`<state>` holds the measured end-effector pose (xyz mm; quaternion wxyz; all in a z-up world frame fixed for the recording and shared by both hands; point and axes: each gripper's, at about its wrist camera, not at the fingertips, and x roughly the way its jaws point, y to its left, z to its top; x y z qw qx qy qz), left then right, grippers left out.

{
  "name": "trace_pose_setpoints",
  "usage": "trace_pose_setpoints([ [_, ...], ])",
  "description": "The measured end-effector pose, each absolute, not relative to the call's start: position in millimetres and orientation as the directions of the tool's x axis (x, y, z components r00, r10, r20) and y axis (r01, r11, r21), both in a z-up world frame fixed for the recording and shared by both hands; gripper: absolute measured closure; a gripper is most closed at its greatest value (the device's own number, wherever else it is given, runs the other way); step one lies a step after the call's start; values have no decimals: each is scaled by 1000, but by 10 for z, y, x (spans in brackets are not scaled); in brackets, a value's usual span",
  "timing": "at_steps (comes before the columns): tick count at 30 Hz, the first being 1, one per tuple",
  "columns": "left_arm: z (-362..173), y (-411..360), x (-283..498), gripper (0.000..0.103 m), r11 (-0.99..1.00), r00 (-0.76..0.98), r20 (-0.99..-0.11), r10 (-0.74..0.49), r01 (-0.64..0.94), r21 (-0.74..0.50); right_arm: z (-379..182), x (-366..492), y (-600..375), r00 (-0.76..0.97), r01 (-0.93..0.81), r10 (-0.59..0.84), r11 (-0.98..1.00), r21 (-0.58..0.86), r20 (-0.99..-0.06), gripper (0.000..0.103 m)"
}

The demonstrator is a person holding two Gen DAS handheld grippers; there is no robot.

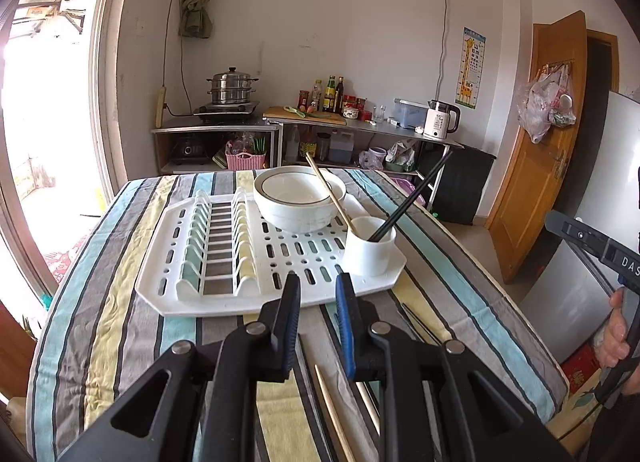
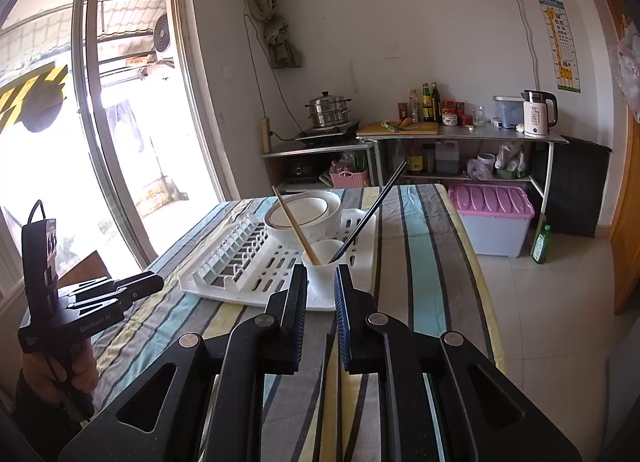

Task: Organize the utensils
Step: 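Move both tools back down toward the remaining chopsticks on the cloth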

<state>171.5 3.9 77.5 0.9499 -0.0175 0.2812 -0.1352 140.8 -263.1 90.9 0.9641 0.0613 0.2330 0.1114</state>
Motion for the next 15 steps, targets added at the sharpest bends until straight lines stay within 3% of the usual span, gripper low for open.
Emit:
trace_pose_setpoints([
  [15, 251, 111, 1153, 84, 966, 761, -598, -251, 232, -111, 478, 1026, -2401, 809, -236, 303, 952, 195, -503, 89],
])
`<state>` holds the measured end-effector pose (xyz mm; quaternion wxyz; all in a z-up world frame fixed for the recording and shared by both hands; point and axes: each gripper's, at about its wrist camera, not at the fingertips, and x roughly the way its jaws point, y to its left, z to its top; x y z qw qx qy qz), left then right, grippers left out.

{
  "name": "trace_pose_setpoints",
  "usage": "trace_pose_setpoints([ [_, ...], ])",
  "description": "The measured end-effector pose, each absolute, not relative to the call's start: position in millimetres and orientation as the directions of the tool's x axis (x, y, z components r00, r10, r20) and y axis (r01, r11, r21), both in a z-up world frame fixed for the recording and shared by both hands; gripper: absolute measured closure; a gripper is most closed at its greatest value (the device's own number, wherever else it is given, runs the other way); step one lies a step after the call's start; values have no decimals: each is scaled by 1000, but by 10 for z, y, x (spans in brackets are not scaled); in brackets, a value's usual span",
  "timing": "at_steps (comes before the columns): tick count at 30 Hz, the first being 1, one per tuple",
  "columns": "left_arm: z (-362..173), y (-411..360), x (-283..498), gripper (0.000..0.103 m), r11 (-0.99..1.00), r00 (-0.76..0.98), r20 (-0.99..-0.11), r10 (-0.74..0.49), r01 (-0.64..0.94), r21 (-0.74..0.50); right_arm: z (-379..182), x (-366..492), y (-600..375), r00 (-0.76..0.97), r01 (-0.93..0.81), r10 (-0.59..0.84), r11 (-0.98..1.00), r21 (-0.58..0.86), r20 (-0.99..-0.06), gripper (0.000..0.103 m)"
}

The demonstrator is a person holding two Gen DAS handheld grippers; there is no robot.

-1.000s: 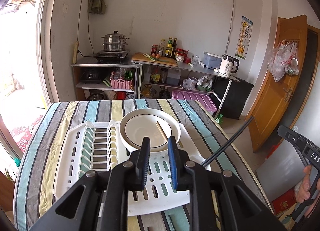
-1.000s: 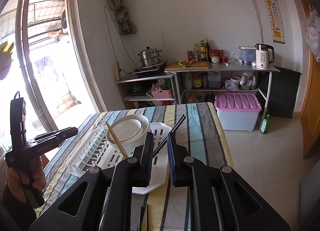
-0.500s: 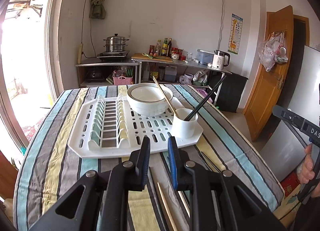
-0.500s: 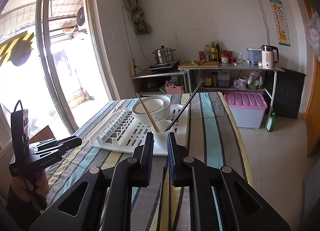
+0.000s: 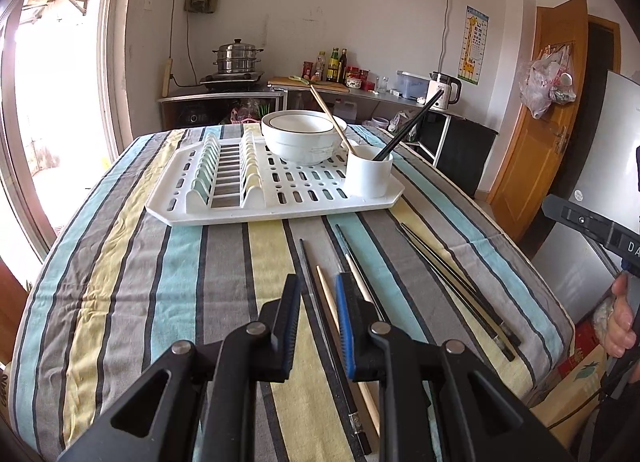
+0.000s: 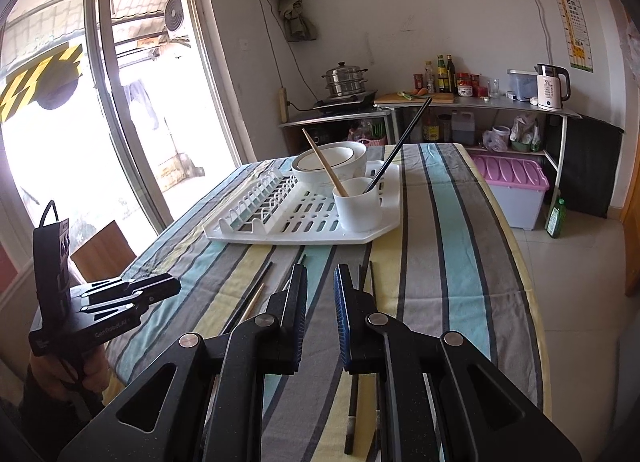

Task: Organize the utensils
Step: 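Move both tools back down toward the remaining chopsticks on the cloth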

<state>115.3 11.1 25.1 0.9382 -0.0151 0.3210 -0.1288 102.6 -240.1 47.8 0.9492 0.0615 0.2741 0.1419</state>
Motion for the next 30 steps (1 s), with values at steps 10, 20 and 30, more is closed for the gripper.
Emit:
trace_pose_setpoints([
  [10, 140, 137, 1382, 84, 970, 733, -638, -235, 218, -108, 298, 1279, -2260, 765, -236, 317, 948, 214, -561, 89],
  [20, -51, 70, 1967, 84, 966, 648, -722, -242, 230, -117, 97, 1817, -1992, 682, -239, 328, 945, 225, -654, 89],
  [30, -288, 63, 2392, 84, 959, 566, -777, -276, 216, -183, -178, 2392, -1756, 587, -241, 332, 942, 232, -738, 89],
])
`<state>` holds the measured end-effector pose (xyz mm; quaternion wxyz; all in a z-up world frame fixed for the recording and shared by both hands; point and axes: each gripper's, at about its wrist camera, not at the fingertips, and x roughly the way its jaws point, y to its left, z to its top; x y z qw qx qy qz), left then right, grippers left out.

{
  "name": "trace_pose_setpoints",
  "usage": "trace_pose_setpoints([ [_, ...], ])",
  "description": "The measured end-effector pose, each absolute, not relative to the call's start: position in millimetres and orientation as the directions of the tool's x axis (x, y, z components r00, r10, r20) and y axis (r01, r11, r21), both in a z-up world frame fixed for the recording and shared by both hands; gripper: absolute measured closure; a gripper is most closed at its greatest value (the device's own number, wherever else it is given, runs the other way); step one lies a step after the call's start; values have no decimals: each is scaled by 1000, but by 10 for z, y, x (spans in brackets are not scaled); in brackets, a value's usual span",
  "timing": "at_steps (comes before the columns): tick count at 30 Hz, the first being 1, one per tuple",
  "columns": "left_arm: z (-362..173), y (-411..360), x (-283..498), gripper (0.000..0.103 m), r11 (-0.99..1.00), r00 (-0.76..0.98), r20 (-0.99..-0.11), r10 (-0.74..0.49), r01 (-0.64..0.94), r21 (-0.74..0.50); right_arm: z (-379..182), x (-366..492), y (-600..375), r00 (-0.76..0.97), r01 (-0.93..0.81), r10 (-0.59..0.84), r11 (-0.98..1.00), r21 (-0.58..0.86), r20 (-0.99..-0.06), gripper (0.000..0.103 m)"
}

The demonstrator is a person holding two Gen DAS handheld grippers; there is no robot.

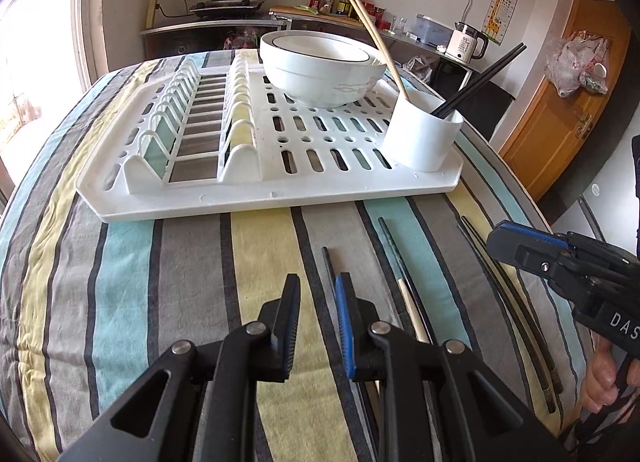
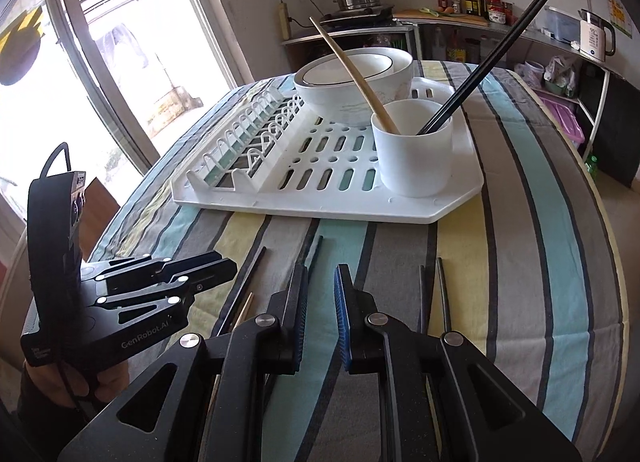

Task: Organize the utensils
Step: 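Move both tools back down toward the remaining chopsticks on the cloth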

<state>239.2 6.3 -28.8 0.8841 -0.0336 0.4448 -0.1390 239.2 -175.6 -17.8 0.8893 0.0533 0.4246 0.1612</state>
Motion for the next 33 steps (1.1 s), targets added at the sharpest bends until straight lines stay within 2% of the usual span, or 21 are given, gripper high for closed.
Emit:
trace_pose_setpoints([
  [10, -395, -6, 2537, 84, 958, 540, -797, -269, 233, -166, -374, 2745, -1649, 523, -237, 331, 942, 239, -785, 89],
  [18, -393, -21, 2530, 84, 967, 574, -791, -213, 241, -86, -490, 2924, -1509, 492, -250, 316, 944, 216, -811, 89],
  [28, -363, 125, 2533, 84, 959, 557, -782, -279, 207, -195, -547, 2964, -1371, 485, -267, 275, 951, 159, -830, 89],
  [33, -344, 146, 2511, 80, 958, 564, -777, -281, 208, -195, -550, 2952, -1289, 500, -285, 222, 955, 84, -837, 90],
])
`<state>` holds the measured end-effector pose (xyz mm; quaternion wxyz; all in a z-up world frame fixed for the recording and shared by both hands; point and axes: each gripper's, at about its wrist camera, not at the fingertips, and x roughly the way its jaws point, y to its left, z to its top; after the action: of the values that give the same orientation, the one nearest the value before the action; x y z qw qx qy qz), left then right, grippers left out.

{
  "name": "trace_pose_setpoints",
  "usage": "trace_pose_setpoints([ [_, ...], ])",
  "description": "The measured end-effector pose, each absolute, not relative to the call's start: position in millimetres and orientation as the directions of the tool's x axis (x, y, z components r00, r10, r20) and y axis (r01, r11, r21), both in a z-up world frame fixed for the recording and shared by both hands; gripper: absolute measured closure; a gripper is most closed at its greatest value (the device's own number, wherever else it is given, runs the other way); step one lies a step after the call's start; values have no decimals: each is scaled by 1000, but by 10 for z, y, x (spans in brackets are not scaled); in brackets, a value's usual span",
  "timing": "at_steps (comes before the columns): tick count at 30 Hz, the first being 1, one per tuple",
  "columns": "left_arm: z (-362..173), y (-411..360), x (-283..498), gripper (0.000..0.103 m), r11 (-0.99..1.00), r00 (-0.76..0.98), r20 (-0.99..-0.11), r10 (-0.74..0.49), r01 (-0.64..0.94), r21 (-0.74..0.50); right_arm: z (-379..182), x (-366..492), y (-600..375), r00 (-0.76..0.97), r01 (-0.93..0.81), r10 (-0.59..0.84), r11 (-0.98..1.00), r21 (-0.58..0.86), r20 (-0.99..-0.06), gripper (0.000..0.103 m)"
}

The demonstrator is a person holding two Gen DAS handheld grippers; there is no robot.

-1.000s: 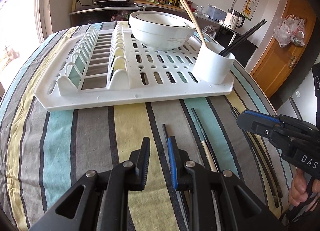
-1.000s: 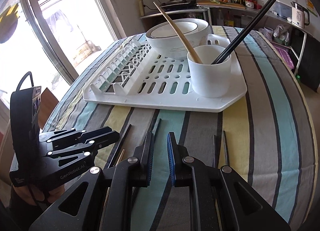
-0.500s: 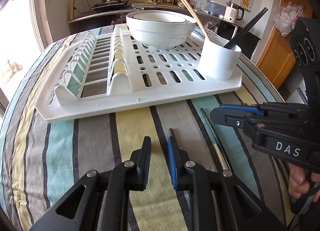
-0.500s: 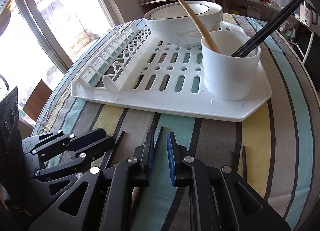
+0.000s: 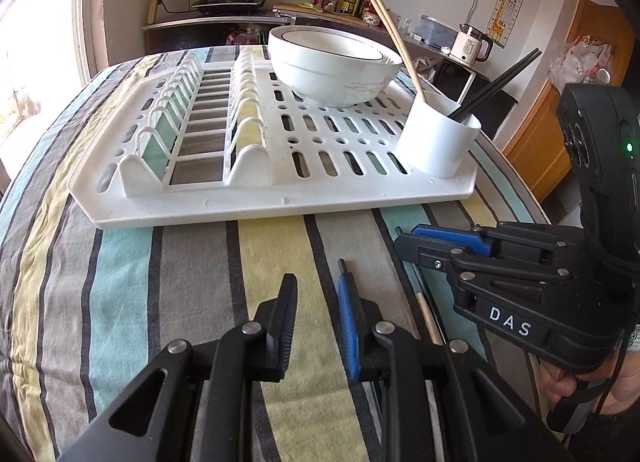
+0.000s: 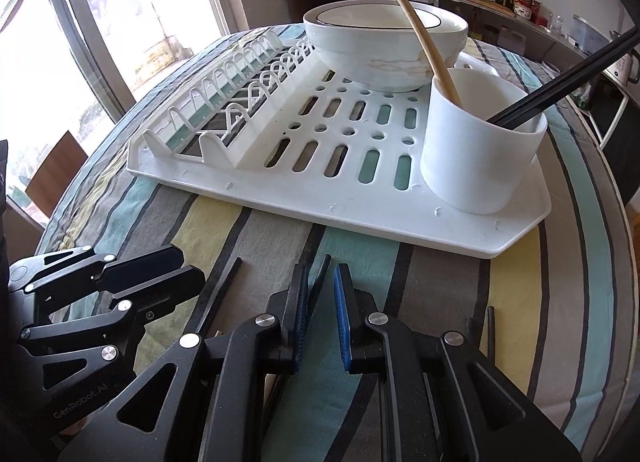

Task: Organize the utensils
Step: 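Move both tools back down toward the remaining chopsticks on the cloth, then close left tool on a chopstick while right tool grasps another chopstick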

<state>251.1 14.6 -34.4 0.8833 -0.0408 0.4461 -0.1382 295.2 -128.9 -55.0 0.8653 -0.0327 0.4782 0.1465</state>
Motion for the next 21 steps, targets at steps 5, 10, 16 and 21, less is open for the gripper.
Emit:
trace_pose_setpoints([
  [5, -358, 127, 2504, 80, 958, 557, -782, -280, 212, -192, -567, 2939, -1291, 508, -284, 188, 958, 42, -841, 96],
  [10, -341, 6, 2513, 79, 952, 544, -788, -290, 245, -182, -569, 2927, -1345, 508, -276, 188, 960, 47, -841, 97],
  [16, -382, -128, 2581, 78, 960, 526, -813, -249, 243, -137, -565, 2916, -1451, 508, -253, 200, 964, 77, -838, 97],
  [21, -385, -232, 2599, 79, 967, 535, -822, -197, 246, -72, -552, 2895, -1511, 510, -244, 200, 966, 83, -837, 97],
])
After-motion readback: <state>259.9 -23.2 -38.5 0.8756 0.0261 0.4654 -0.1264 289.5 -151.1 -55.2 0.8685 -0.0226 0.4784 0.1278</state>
